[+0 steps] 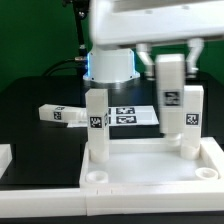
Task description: Assemble desk
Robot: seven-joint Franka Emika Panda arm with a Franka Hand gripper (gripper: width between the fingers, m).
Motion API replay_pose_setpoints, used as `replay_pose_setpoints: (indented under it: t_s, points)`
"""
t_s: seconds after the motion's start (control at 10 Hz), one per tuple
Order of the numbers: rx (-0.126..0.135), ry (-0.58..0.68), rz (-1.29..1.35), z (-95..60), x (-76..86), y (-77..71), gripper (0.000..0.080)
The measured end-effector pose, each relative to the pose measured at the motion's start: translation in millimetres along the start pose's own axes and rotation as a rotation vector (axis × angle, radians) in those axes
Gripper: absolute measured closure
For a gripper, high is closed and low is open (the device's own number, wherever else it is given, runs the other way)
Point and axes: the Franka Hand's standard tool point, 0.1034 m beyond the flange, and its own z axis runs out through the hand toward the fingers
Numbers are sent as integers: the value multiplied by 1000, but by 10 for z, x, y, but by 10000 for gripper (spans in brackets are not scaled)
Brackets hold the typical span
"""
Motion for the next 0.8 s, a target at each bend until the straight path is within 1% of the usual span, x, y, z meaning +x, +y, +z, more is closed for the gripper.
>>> replay_pose_setpoints:
  t_s: [0.2, 0.4, 0.5, 0.6, 0.7, 0.8]
  points:
    - [4, 1, 22, 10, 9, 29, 515]
    - [7, 14, 28, 29, 6, -8, 515]
    - [19, 64, 17, 106, -15, -146, 515]
    - [24, 92, -8, 204, -78, -260, 515]
    - [27, 114, -25, 260, -121, -335, 515]
    - [28, 110, -34, 284, -160, -388, 515]
